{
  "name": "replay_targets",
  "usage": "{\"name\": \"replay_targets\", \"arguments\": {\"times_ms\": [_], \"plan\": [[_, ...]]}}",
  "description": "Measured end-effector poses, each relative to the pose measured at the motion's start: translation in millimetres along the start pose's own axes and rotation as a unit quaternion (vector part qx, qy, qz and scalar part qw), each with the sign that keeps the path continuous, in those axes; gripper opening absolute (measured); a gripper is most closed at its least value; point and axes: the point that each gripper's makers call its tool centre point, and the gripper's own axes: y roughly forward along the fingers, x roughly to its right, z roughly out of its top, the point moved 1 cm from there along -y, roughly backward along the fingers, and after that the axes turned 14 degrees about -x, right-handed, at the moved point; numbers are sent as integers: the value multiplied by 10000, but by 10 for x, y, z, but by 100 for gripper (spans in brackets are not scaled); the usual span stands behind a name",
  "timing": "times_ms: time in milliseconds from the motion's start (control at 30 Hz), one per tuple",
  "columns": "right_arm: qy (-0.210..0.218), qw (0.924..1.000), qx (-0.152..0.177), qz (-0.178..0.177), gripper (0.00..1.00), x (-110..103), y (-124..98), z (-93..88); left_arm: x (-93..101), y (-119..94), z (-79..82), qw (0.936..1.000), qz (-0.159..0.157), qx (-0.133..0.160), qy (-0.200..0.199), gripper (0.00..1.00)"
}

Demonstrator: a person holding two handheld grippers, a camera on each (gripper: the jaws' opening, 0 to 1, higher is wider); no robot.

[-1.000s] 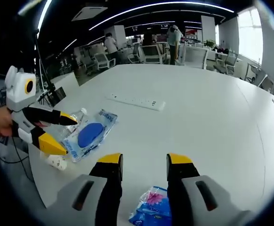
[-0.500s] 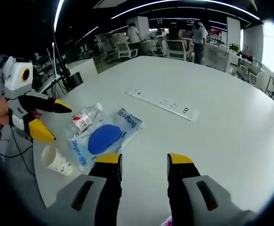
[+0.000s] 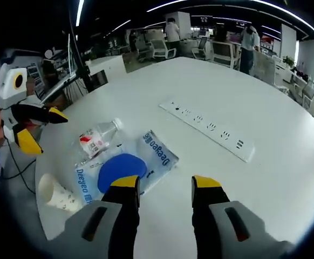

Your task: Arrange the tabletop items into an orderly group along one side of the table until the central work area is clear of visible clutter.

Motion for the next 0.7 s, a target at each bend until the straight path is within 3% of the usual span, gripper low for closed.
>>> {"name": "replay_targets", "arguments": {"times_ms": [467,700], "plan": [[-639,9969,-410,216,33,113,481,266,-309,-25,-165,9990,111,18,-427,63],[-995,9902,-741,643,27,122,693,310,-431,-47,-153,9984,156,111,-541,62]]}}
